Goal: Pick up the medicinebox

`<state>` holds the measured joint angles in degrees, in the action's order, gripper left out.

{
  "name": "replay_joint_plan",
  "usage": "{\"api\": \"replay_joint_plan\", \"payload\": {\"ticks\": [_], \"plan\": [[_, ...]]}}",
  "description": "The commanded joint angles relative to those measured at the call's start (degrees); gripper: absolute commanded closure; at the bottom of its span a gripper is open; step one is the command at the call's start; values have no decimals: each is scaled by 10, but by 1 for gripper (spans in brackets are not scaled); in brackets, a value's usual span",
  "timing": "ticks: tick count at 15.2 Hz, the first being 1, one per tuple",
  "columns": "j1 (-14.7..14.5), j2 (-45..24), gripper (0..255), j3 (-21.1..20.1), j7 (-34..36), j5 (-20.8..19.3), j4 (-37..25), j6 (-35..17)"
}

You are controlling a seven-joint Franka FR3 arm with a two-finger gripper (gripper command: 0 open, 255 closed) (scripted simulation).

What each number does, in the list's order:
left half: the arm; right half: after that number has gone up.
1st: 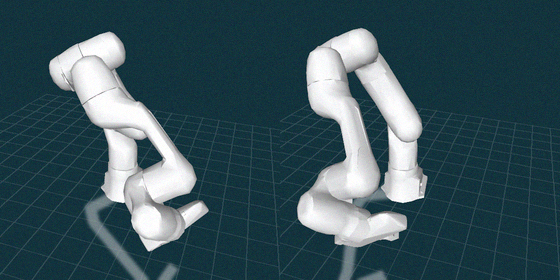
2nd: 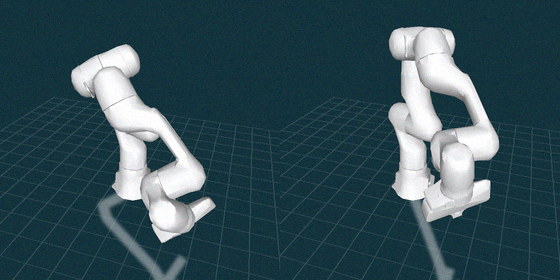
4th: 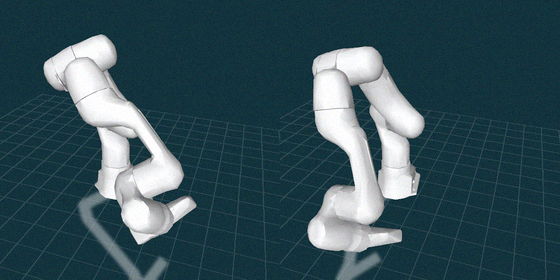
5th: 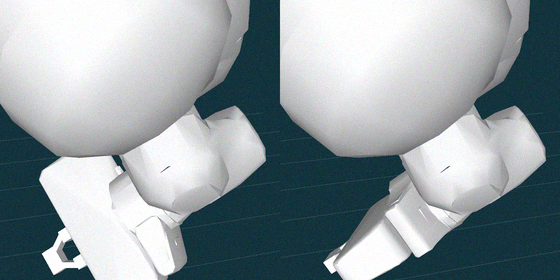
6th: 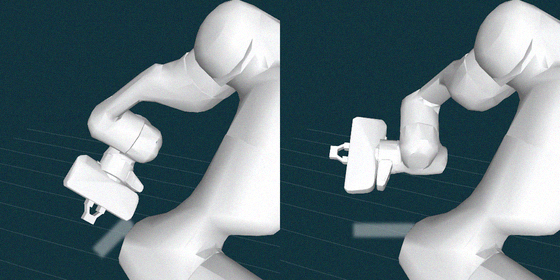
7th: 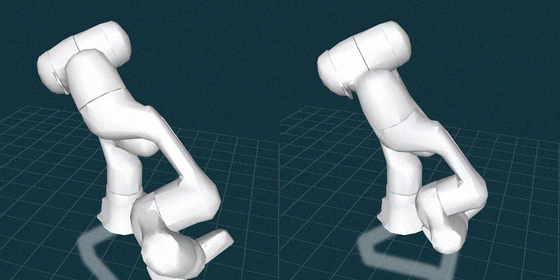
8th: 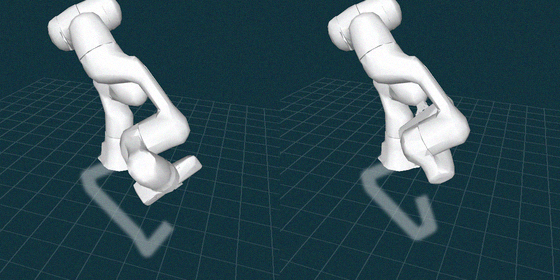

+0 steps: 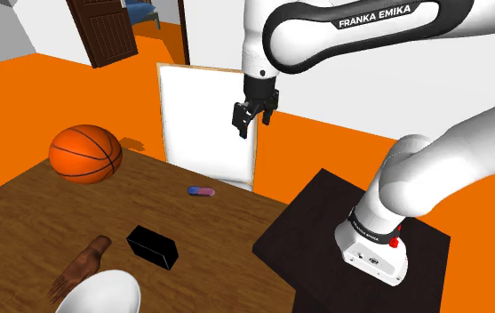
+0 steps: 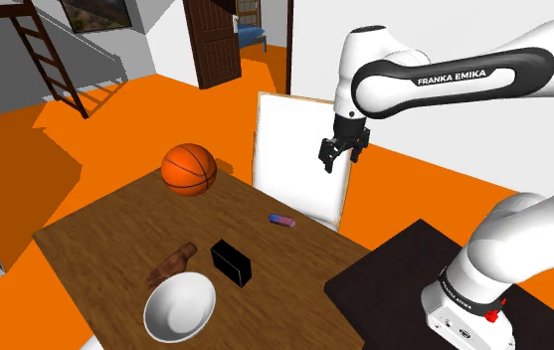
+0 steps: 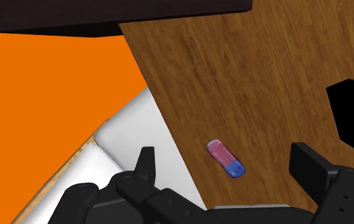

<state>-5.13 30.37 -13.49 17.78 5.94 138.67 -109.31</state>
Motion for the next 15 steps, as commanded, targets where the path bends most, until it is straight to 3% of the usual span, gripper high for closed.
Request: {"api": "replay_joint_plan", "payload": {"ticks": [1, 8, 15], "plan": [[-6, -26, 0, -17, 14, 5, 5, -32], [-22, -146, 0, -79, 71, -1, -16, -131], [-36, -289, 0, -129, 151, -56, -71, -212]]}}
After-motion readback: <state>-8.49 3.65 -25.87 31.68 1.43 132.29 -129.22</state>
